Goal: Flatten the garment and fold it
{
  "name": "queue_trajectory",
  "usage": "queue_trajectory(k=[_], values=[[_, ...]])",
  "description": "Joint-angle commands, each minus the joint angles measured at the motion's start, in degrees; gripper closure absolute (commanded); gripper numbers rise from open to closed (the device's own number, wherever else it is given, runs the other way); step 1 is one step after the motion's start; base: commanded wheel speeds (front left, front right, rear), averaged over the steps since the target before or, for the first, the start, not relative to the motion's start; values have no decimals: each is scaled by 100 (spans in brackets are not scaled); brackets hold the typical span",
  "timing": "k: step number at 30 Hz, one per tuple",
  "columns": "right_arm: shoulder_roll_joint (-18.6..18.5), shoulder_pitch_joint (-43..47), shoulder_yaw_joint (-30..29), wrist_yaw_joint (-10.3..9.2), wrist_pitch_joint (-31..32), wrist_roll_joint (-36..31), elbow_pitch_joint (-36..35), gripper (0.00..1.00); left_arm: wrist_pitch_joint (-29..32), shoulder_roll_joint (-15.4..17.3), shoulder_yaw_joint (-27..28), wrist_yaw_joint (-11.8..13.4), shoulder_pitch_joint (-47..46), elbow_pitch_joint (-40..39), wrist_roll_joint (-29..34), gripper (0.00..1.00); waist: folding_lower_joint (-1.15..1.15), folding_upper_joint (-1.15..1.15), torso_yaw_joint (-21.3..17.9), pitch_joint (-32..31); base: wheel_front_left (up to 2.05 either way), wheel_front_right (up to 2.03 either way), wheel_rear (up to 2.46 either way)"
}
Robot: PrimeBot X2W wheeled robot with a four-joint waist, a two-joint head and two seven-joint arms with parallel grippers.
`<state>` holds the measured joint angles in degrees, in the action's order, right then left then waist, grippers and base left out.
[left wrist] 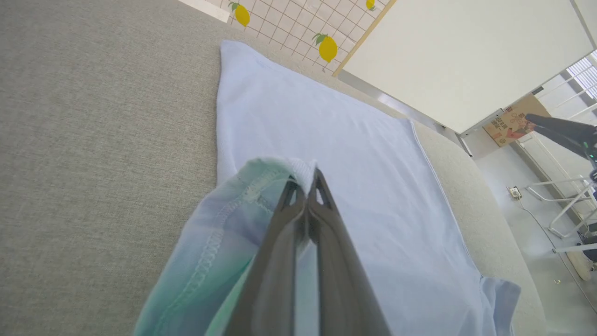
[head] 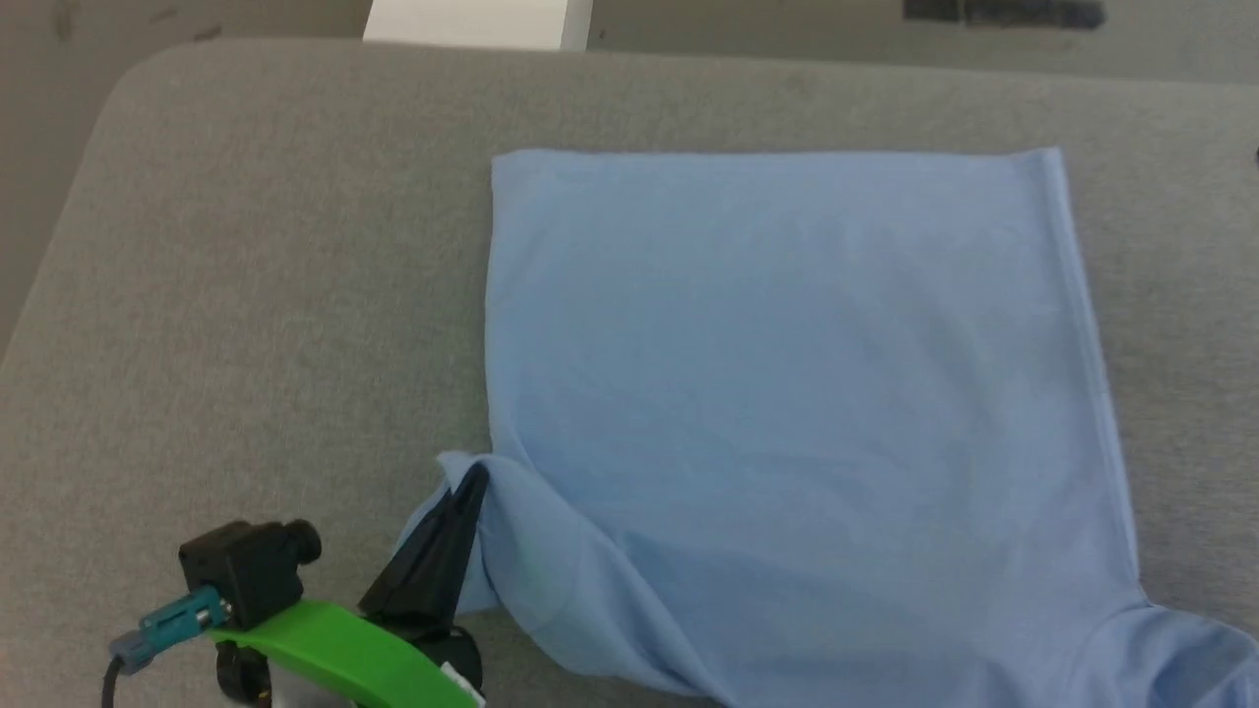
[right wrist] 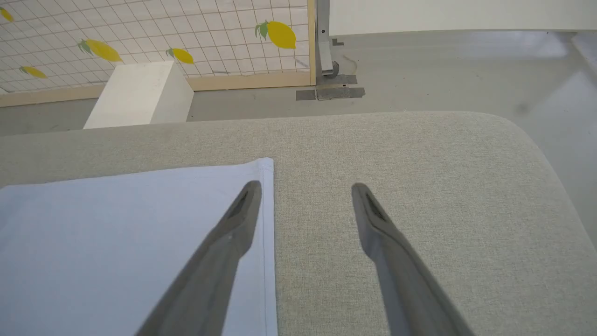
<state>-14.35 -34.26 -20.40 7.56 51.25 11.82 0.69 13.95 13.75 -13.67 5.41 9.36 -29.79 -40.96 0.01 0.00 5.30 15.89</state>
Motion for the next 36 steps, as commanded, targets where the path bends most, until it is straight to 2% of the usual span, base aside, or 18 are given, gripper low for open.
queue_trajectory(k=[1,7,15,26,27,28,29,36], values=[[-42,-303,41,-8,94,-145,189,0,-44,-32,-32,-67,-178,7,64,100,-1,0,434,673,0,0,0],[-10,-1011,-120,-8,432,-691,894,0,-60,-116,-234,-214,-569,121,110,100,-1,0,819,1179,0,0,0],[8,-1141,-305,-8,476,-1054,1239,0,-144,-219,-356,-304,-771,338,106,100,-1,0,1151,1473,0,0,0],[-95,-1313,-360,-8,409,-1197,1421,0,-193,-226,-383,-317,-824,379,113,100,-1,0,1202,1775,0,0,0],[-109,-1338,-352,-8,408,-1210,1443,47,-191,-222,-382,-316,-837,378,118,100,-1,0,1182,1792,0,0,0],[-119,-1364,-330,-8,403,-1210,1466,67,-188,-217,-383,-317,-857,381,124,100,-1,0,1157,1799,0,0,0],[-111,-1384,-330,-8,383,-1210,1474,100,-187,-216,-383,-316,-871,388,127,100,-1,0,1133,1790,0,0,0],[-96,-1339,-269,-8,123,-1075,1580,100,-207,-212,-353,-311,-925,465,102,100,-1,0,921,1414,0,0,0]])
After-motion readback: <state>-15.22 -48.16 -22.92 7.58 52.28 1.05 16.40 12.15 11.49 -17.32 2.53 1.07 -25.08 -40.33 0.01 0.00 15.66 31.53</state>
